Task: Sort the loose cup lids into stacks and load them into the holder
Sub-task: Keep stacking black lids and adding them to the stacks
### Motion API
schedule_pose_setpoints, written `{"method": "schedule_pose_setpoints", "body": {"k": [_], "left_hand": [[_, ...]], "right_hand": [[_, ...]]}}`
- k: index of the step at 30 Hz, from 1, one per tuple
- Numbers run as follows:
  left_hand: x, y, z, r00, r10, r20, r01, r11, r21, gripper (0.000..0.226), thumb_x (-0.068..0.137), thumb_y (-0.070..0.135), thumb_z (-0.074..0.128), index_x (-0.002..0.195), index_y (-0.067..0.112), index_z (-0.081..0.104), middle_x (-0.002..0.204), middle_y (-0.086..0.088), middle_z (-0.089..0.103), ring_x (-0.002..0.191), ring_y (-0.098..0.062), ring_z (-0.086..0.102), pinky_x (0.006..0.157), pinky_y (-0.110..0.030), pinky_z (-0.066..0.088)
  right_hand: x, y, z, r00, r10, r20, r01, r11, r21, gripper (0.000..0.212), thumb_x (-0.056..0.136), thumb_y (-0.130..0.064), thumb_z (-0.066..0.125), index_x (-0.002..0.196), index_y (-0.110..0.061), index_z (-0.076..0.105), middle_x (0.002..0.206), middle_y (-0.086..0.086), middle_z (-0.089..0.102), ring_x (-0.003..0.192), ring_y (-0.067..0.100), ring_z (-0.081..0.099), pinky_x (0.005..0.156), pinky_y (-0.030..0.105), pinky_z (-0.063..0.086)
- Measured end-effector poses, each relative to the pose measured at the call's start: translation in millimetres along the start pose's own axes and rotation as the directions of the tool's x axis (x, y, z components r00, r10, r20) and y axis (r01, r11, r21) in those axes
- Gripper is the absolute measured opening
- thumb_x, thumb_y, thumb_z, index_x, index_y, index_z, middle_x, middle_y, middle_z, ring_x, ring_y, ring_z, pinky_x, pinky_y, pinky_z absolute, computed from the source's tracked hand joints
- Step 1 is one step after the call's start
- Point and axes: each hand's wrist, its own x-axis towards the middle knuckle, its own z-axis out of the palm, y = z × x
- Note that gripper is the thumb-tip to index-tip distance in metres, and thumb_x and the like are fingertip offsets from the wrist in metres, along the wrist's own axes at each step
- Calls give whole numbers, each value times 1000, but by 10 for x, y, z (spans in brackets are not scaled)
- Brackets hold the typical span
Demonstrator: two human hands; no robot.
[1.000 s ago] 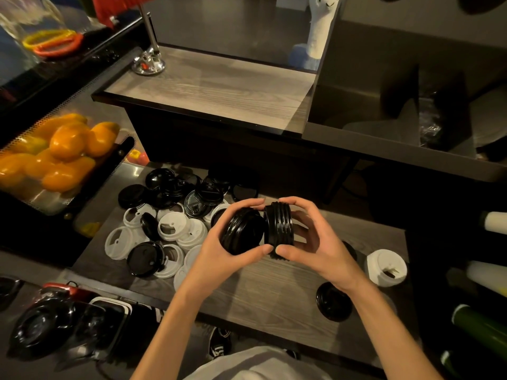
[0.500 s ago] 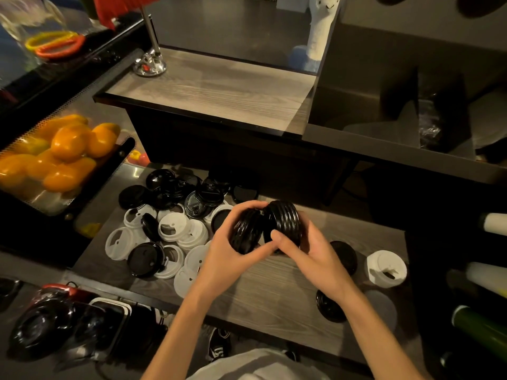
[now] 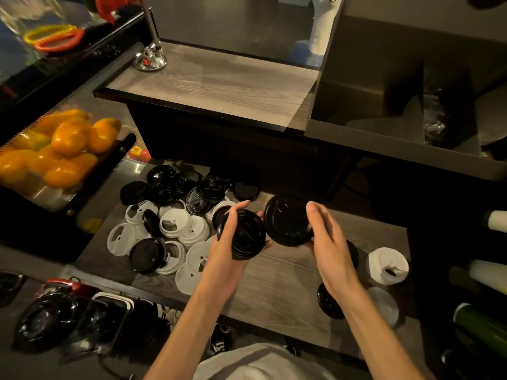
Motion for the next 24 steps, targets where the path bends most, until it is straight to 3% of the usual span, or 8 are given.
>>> {"method": "schedule_pose_setpoints", "body": {"k": [3,7,10,12,15,19,24], "left_hand": [[-2,-37,36,1000,-22,18,23,996,-81,53,109,49,25,146,19,49,137,-12,64,130,-27,59,103,-47,47],[20,-84,72,998,-60,20,62,992,-112,53,110,45,24,144,17,53,141,-12,61,131,-25,58,100,-40,48],[21,-131,108,997,-69,32,72,994,-85,53,109,47,23,144,22,53,142,-10,60,133,-26,57,105,-50,47],[19,-132,130,996,-77,50,80,995,-63,54,108,51,22,146,27,52,142,-9,61,132,-29,58,100,-53,50],[18,-136,129,993,-86,87,90,995,-42,52,107,51,23,145,32,52,142,-7,60,130,-32,59,85,-46,55],[-10,-131,157,986,-96,135,101,995,-25,49,108,47,26,147,29,49,143,-9,59,130,-31,59,88,-53,58],[4,-131,160,993,-61,103,52,995,90,41,108,39,35,142,24,54,142,-9,59,131,-27,59,88,-44,58]], "right_hand": [[-9,14,20,1000,-4,11,5,1000,-13,47,97,-50,50,129,-20,68,121,-6,74,119,9,66,107,36,50],[-41,12,63,998,25,49,-28,999,47,41,102,-42,50,131,-18,66,122,-4,74,119,11,67,101,32,54],[-64,55,142,999,-15,30,17,999,-46,34,104,-40,51,134,-28,63,124,-12,71,119,2,64,97,29,56],[-68,91,178,997,-59,-45,52,990,-134,32,104,-41,52,131,-29,62,118,-15,70,113,-7,63,92,20,55],[-66,149,167,982,-158,-102,122,949,-291,25,105,-37,50,126,-27,60,115,-16,66,106,-11,62,81,6,49],[-44,268,81,979,-194,-60,138,853,-504,22,105,-44,47,123,-35,57,123,-11,59,112,5,61,83,16,55],[-70,191,17,979,-119,166,189,834,-519,46,100,-60,47,145,-57,41,142,-22,51,130,-5,48,101,31,55]]}}
